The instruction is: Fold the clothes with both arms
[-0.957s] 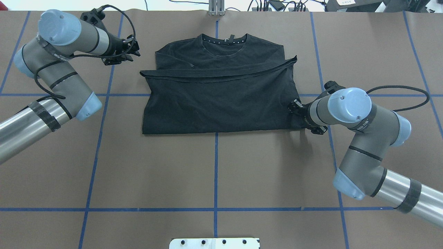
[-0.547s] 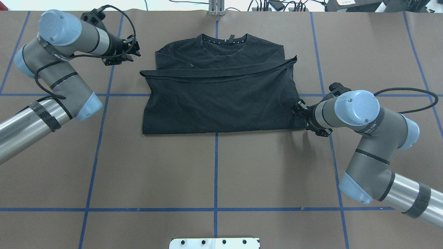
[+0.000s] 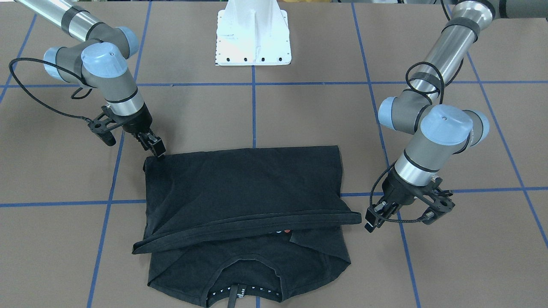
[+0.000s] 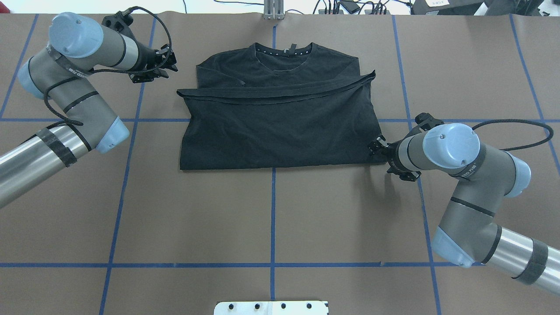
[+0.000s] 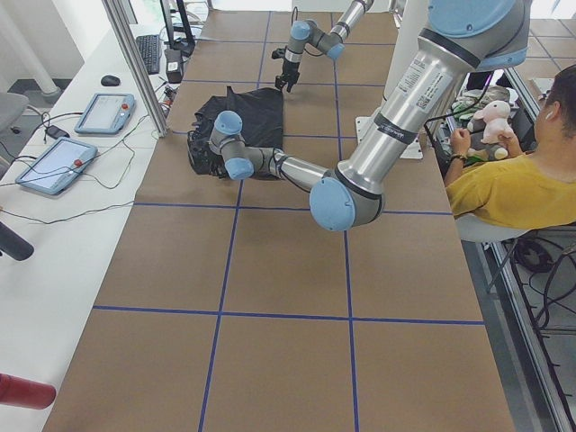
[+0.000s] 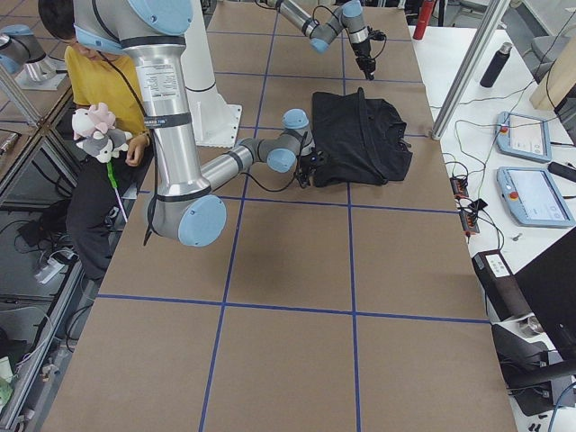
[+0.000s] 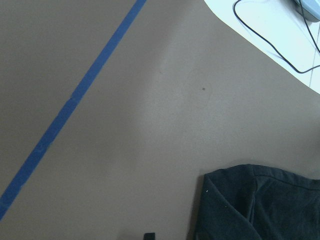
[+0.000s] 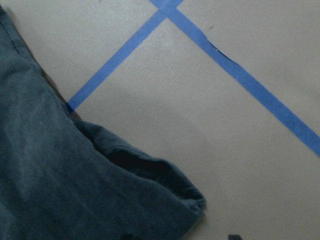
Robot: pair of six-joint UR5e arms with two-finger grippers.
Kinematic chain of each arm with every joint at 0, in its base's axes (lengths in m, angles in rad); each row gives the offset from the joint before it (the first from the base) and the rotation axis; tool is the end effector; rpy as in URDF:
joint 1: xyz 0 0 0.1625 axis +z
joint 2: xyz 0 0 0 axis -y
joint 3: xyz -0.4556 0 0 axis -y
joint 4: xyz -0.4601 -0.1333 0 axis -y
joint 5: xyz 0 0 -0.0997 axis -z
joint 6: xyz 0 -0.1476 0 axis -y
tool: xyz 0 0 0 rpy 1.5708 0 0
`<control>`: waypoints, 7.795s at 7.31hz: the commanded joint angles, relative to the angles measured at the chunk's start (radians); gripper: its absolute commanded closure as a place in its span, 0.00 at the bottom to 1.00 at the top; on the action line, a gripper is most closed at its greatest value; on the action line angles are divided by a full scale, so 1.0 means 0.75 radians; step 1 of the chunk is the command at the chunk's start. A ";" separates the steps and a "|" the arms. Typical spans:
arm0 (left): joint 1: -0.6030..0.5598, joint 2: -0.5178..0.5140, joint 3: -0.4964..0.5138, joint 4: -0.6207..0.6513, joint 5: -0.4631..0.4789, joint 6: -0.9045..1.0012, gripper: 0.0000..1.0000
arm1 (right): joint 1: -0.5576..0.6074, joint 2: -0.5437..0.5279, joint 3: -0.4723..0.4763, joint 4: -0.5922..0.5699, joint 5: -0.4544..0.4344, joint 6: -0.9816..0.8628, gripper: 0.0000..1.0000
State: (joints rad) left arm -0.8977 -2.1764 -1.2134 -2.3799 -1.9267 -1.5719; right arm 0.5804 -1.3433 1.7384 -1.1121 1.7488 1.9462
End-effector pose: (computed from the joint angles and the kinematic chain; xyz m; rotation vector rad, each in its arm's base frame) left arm 0.4814 -0.7351 0.4052 0.1658 1.1000 -0.6185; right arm -0.5286 -0.4748 0.4496 -0.0815 -0.8905 0.8177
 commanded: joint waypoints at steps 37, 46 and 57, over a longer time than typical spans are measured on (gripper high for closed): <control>0.473 0.339 -0.569 0.199 0.098 -0.254 0.45 | -0.036 0.044 0.519 -0.372 -0.012 0.058 0.00; 0.465 0.331 -0.577 0.199 0.125 -0.252 1.00 | 0.026 0.044 0.527 -0.374 0.037 0.060 0.00; 0.000 -0.390 0.483 -0.170 0.131 0.417 1.00 | 0.116 0.051 0.525 -0.399 0.106 0.052 0.00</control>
State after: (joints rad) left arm -0.8870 -2.3634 -1.0340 -2.4038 -1.8362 -1.2739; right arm 0.6640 -1.3054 2.1329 -1.4113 1.8269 1.9850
